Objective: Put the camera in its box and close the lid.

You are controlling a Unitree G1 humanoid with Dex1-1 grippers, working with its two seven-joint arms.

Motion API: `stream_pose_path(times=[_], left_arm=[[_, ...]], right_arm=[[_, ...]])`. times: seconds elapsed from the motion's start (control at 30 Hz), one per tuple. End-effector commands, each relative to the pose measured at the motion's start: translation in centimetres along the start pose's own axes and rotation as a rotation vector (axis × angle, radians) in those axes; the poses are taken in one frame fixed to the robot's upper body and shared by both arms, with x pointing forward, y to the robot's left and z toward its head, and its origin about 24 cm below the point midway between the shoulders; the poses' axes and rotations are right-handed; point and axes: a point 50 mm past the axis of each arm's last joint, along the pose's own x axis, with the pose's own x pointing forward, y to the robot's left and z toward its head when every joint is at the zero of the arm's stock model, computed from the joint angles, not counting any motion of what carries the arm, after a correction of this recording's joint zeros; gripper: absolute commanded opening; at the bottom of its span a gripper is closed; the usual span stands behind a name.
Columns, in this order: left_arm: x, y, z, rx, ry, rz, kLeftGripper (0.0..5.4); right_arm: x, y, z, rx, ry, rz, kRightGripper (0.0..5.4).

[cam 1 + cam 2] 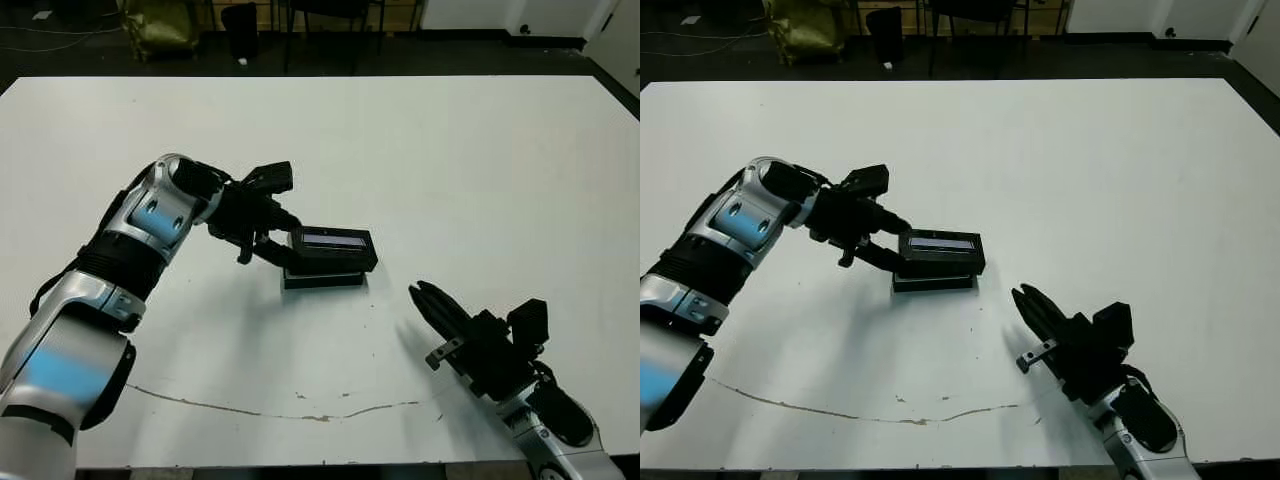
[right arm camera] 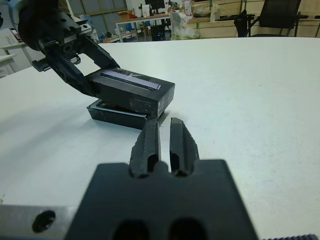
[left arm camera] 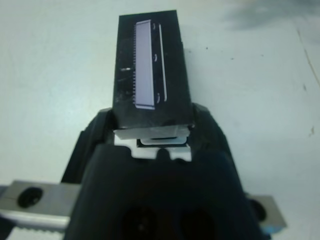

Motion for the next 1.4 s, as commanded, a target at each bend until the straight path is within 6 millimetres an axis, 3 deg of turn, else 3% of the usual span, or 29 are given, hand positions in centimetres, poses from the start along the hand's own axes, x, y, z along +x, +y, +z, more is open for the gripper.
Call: stream_pose_path(times=[0.03, 1.4], left_arm=[[0.0, -0.4, -1.0, -0.010, 0.042, -0.019, 2.07], [1.2, -2.1, -4.0, -0.055, 0.145, -0.051, 2.07]], right_arm=[[-0.3, -0.1, -0.4, 0.001, 0.028, -0.012, 0.00], [-0.5, 0.0, -0.3, 0.016, 0.025, -0.015, 0.00]])
